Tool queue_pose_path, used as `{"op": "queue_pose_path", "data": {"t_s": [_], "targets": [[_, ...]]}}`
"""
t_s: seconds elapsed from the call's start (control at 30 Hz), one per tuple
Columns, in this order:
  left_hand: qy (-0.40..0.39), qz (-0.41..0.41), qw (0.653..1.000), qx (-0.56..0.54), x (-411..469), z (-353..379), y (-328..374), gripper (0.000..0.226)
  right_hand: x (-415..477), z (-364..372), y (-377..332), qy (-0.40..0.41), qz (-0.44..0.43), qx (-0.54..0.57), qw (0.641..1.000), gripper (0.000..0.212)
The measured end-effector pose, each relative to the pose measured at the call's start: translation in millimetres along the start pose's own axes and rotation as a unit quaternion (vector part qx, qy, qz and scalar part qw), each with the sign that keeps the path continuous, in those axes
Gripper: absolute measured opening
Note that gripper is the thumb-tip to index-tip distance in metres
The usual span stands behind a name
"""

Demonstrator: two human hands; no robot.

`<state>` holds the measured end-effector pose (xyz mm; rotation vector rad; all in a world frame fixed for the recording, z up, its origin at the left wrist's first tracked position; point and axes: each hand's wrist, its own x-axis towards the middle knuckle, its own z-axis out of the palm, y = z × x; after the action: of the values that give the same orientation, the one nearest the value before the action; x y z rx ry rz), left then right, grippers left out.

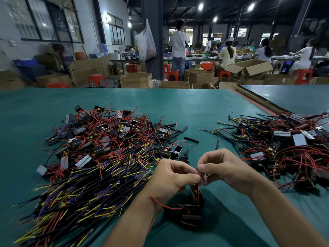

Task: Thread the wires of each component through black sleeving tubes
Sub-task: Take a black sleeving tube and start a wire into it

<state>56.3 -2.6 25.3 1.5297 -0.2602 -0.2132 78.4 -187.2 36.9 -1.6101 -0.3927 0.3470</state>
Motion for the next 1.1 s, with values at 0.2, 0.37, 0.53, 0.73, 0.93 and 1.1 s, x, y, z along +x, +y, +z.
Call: {"op": "queue_pose_path", "data": {"t_s": [0.2, 0.37, 0.53, 0.73, 0.93, 1.1], "targets": [[0.032, -0.027, 0.999, -0.034, 2.1, -3.6, -0.1, 0.020, 5.8, 9.9, 2.3, 0.083, -0.088, -0.038, 0.992, 0.019], [0.032, -0.044, 0.997, -0.050, 2.6, -3.4, -1.0, 0.020, 1.6, 3.2, 0.3, 0.055, -0.087, -0.127, 0.987, 0.016], [0.034, -0.036, 0.998, -0.026, 1.2, -1.6, -0.7, 0.012, -0.6, -1.5, -2.3, 0.031, -0.094, -0.217, 0.971, 0.011], [0.062, 0.062, 0.994, 0.068, 1.9, 5.1, -1.9, 0.003, -0.3, -6.2, -2.6, 0.003, -0.070, -0.276, 0.958, 0.019], [0.062, 0.080, 0.992, 0.071, 0.0, 10.0, -3.9, 0.004, -6.4, -3.4, -8.8, -0.011, -0.001, -0.160, 0.987, 0.016], [0.051, 0.070, 0.996, 0.026, 3.4, 5.7, -1.9, 0.022, 43.3, 5.6, -15.8, 0.197, -0.031, -0.087, 0.976, 0.018]]}}
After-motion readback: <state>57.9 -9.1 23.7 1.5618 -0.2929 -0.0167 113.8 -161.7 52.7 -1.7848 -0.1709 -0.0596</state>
